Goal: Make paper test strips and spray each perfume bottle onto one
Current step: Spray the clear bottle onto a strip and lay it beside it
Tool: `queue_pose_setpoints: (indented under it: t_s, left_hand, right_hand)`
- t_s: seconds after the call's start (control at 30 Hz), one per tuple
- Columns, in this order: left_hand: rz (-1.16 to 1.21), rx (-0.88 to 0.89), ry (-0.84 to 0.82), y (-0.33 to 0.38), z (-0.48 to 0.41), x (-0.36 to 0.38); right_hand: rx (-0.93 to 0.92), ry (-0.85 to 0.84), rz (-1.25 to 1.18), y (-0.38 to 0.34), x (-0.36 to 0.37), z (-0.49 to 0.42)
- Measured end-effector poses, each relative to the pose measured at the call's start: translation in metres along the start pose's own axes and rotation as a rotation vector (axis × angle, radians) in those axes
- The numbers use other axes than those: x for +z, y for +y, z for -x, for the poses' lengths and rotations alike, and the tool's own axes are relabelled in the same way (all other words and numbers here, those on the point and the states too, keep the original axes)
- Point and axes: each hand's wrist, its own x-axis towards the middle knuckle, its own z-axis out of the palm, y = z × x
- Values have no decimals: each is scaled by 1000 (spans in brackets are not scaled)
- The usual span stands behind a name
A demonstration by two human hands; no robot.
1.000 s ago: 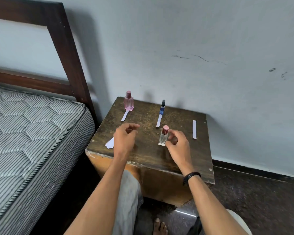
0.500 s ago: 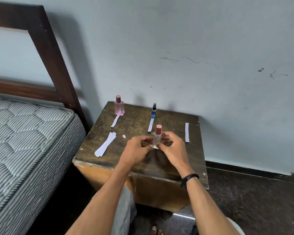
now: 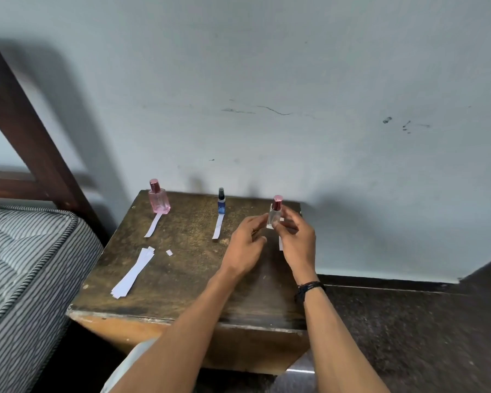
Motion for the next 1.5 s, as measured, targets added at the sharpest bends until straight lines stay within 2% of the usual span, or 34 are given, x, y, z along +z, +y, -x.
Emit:
queue_pose_setpoints:
  t_s: [0.17, 0.4, 0.87, 1.27, 1.5]
  left_hand:
    - [-53, 10, -19, -1, -25, 21]
    - [-137, 21, 36, -11, -41, 31]
    - [-235, -11, 0, -16, -44, 34]
    - [-240, -30, 27, -20, -46, 37]
    - [-202, -63, 46, -22, -46, 37]
  right_hand:
    - [18, 75, 2, 13, -8, -25]
    - [34, 61, 30, 25, -4, -41]
    - [48, 60, 64, 32, -1, -47]
    - [33, 49, 78, 32, 0, -46]
    - [87, 43, 50, 34, -3, -46]
